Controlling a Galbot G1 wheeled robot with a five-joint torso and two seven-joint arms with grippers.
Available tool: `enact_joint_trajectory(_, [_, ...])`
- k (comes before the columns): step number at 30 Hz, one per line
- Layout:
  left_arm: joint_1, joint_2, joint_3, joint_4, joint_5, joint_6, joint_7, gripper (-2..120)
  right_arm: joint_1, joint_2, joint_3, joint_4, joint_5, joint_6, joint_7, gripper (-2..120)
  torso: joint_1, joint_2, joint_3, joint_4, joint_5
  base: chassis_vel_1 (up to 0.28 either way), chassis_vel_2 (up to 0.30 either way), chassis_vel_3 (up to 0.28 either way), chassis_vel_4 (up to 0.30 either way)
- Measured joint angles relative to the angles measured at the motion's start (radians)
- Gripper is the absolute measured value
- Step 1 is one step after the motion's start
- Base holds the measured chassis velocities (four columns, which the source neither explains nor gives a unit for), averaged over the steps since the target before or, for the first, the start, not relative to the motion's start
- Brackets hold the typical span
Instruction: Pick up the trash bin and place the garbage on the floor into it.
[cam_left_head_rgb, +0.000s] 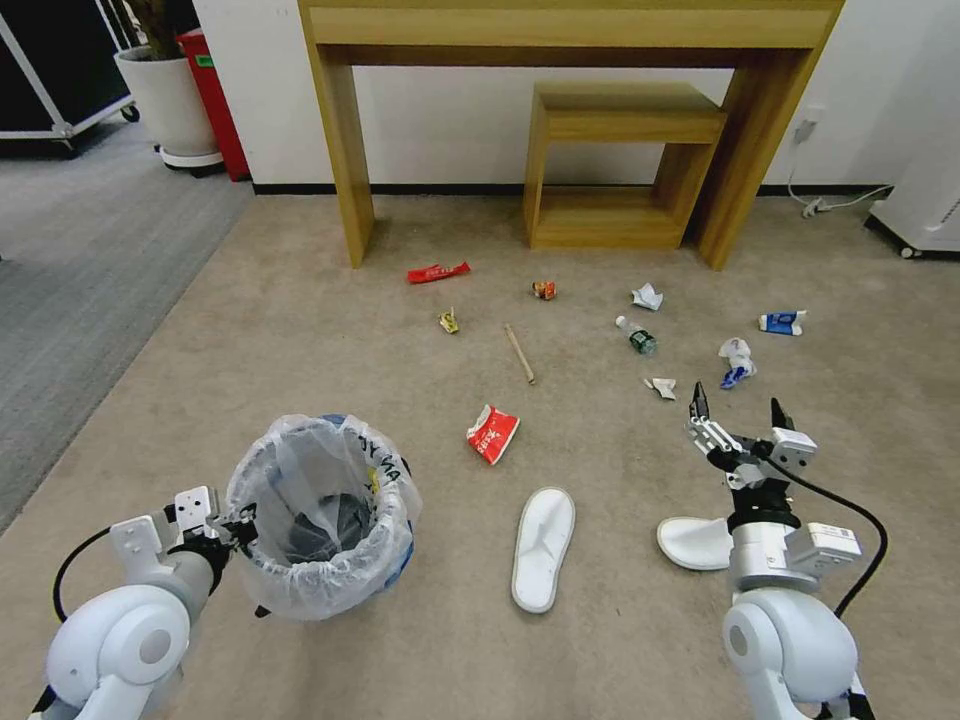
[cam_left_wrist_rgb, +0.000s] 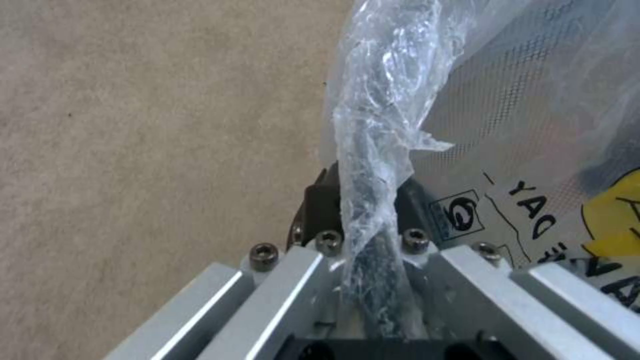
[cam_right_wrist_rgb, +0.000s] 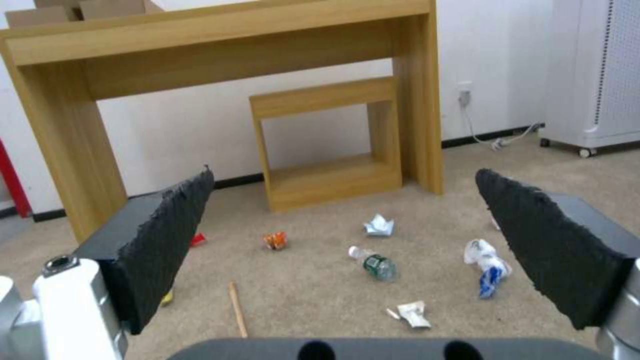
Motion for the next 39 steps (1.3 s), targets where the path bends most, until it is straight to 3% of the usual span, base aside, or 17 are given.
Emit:
enact_joint_trajectory(21, [-0.001,-0.009,0.009,0.018,0.018,-0.006,0.009,1,0.013,-0.009,-0.011,-0.015,0.040,-0.044,0.032,100,0.000,0.000,0.000,0.0000,0.0000,-0.071,0.070,0.067,-0.068])
enact_joint_trajectory(24, [-0.001,-0.010,0.011,0.022,0.022,-0.006,0.012,1,0.017,-0.017,-0.022,-0.018,0.077,-0.088,0.059,100,0.000,0.000,0.000,0.0000,0.0000,0.000,0.000,0.000,0.000])
enact_joint_trajectory(28, [-0.003,-0.012,0.016,0.033,0.028,-0.008,0.015,1,0.033,-0.048,-0.047,-0.026,0.199,-0.250,0.147,100,0.000,0.000,0.000,0.0000,0.0000,0.000,0.000,0.000,0.000])
enact_joint_trajectory(30, [-0.003,-0.012,0.017,0.034,0.029,-0.009,0.015,1,0.036,-0.053,-0.053,-0.028,0.220,-0.276,0.167,100,0.000,0.000,0.000,0.0000,0.0000,0.000,0.000,0.000,0.000])
enact_joint_trajectory(32, [-0.003,-0.014,0.019,0.039,0.034,-0.009,0.016,1,0.058,-0.075,-0.080,-0.042,0.351,-0.396,0.257,100,0.000,0.000,0.000,-0.0001,0.0000,0.000,0.000,0.000,0.000])
enact_joint_trajectory(33, [-0.003,-0.014,0.019,0.039,0.034,-0.009,0.016,1,0.058,-0.075,-0.080,-0.042,0.351,-0.396,0.257,100,0.000,0.000,0.000,-0.0001,0.0000,0.000,0.000,0.000,0.000])
enact_joint_trajectory(36, [-0.002,-0.021,0.022,0.047,0.045,-0.011,0.017,1,0.099,-0.092,-0.127,-0.088,0.531,-0.500,0.363,100,0.000,0.000,0.000,0.0000,0.0001,0.000,0.000,0.000,0.000])
enact_joint_trajectory(38, [-0.002,-0.022,0.023,0.048,0.046,-0.011,0.017,1,0.107,-0.094,-0.135,-0.097,0.559,-0.515,0.379,100,0.000,0.000,0.000,0.0000,0.0000,0.000,0.000,0.000,0.000])
enact_joint_trajectory(39, [-0.002,-0.026,0.025,0.051,0.051,-0.012,0.018,1,0.137,-0.101,-0.169,-0.129,0.644,-0.556,0.448,100,0.000,0.000,0.000,0.0000,-0.0001,0.000,0.000,0.000,0.000])
